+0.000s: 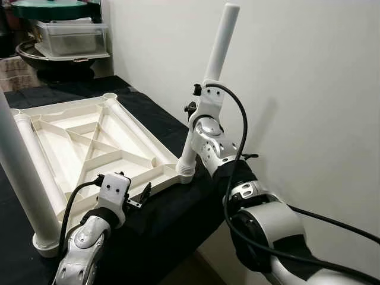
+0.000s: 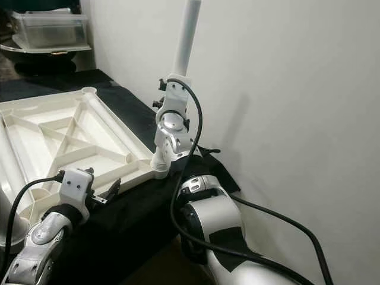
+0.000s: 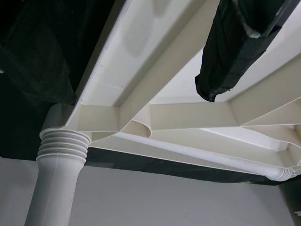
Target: Building children table
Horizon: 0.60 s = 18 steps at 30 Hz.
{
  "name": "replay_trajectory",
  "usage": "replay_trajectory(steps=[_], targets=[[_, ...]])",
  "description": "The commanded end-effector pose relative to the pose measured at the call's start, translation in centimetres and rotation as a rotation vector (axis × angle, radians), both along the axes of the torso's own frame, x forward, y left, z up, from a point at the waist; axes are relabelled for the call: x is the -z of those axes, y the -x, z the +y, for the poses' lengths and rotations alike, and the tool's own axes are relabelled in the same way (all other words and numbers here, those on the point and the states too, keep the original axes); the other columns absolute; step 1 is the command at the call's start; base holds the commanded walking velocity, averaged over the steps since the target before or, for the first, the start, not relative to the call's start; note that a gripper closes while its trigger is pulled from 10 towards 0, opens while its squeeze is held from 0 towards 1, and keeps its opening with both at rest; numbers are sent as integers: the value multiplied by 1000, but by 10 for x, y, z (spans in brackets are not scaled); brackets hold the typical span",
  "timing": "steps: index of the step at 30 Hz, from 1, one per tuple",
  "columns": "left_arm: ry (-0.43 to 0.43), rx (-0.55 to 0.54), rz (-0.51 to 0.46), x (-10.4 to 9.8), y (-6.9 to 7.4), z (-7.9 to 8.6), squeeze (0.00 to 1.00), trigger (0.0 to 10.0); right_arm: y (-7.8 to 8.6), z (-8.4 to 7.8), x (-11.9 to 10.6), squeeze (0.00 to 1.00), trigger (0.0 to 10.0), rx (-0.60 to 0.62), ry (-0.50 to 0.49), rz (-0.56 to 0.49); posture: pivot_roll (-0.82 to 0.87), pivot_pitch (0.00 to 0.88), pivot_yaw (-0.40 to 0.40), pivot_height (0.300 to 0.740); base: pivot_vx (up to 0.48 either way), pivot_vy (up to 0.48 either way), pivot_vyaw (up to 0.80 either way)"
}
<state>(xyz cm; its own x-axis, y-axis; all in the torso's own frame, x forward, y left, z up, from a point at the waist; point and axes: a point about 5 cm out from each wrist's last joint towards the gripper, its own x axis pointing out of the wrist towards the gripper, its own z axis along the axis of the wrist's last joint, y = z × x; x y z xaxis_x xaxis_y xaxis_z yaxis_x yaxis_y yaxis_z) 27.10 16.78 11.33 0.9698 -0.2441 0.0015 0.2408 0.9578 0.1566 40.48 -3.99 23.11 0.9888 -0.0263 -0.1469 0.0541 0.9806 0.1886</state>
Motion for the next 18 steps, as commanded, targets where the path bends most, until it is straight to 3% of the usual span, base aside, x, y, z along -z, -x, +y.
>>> replay_trajectory(steps=[1,18], targets=[[-12,23,3,2,-2,-5,0,10000,7,1,41,0,10000,-30,-25,210,20,0,-144,740,0,0,0],[-14,31,3,2,-3,-7,0,10000,7,3,29,0,10000,-44,-41,162,18,0,-139,740,0,0,0]])
